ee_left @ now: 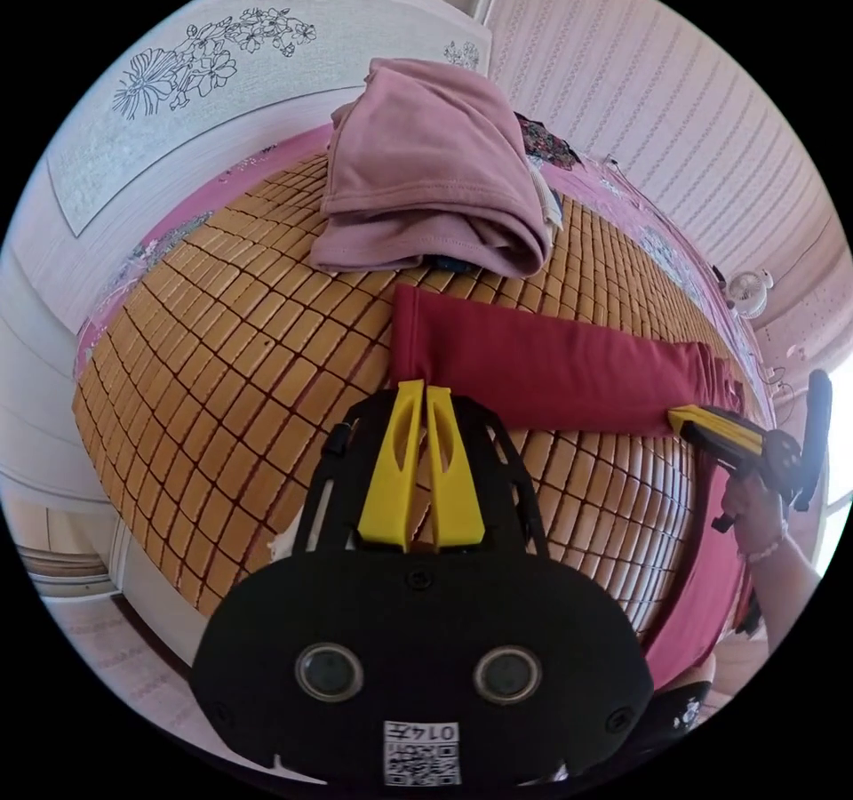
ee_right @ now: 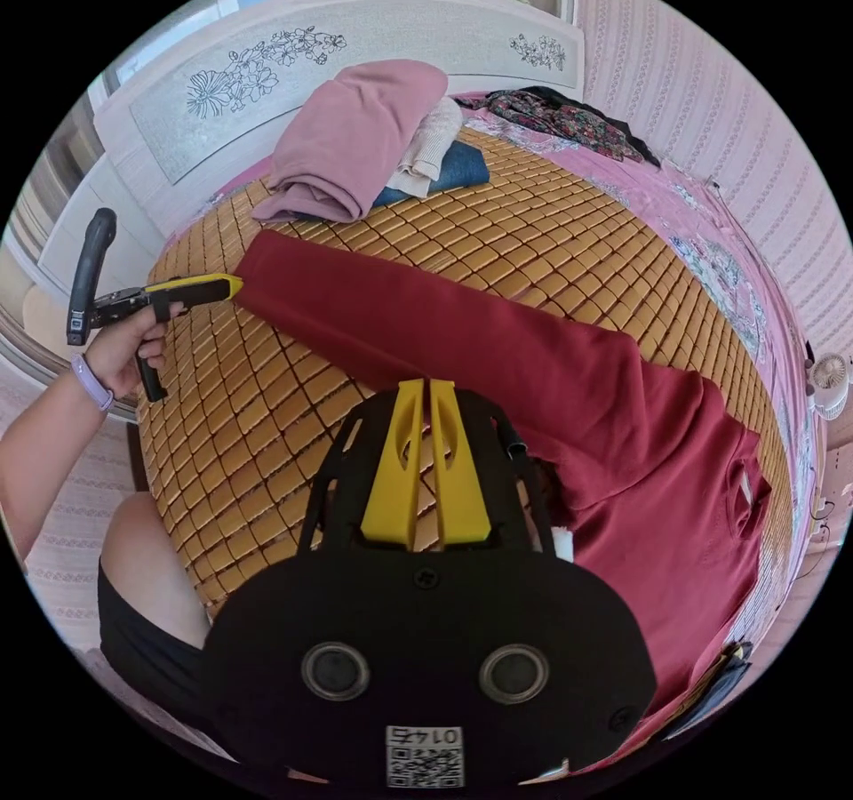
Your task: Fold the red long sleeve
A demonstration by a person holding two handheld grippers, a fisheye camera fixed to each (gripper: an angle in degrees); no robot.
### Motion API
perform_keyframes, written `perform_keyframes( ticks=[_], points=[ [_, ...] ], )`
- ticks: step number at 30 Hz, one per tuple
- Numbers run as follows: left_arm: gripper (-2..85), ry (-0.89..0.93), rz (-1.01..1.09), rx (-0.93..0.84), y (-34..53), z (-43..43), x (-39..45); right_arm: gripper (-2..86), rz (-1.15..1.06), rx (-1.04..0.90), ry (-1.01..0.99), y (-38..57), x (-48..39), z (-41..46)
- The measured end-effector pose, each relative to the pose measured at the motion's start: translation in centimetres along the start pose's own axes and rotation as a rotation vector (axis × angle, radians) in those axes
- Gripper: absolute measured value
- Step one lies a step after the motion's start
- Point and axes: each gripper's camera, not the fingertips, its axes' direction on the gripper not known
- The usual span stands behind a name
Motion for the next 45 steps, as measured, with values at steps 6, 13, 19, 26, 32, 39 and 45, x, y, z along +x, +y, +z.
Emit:
perform_keyframes(
  ticks=[6,13,19,26,32,39,45],
  points=[
    [-1.0,0.192,0.009,0.202,1.2,-3.9,0.2,-0.6,0.042,0.057,-0.062,2.2,2.8,-3.4],
    [-1.0,0.402,0.502,0.627,2.3,-17.5,12.4,1.5,0.11,0.121,-0.059,11.5,7.0,-9.0],
    [-0.8,0.902,0.926,0.626,8.8,-22.6,28.9,11.5,0.336,0.233,0.002,27.2,11.6,-17.0],
    [0.1,0.97,1.059,0.12,20.3,-13.7,36.3,12.2,0.661,0.203,0.106,45.7,15.5,-21.9],
    [3.5,0.695,0.883,-0.086,19.6,-7.0,32.8,12.6,0.575,0.108,0.212,46.5,16.6,-20.5],
    [4.5,0.461,0.73,-0.007,13.7,-5.3,33.0,11.5,0.644,0.035,0.403,42.5,22.8,-17.2],
    [4.9,0.41,0.712,-0.017,11.0,-3.7,35.6,1.3,0.659,0.038,0.214,43.4,26.7,-19.0]
  ],
)
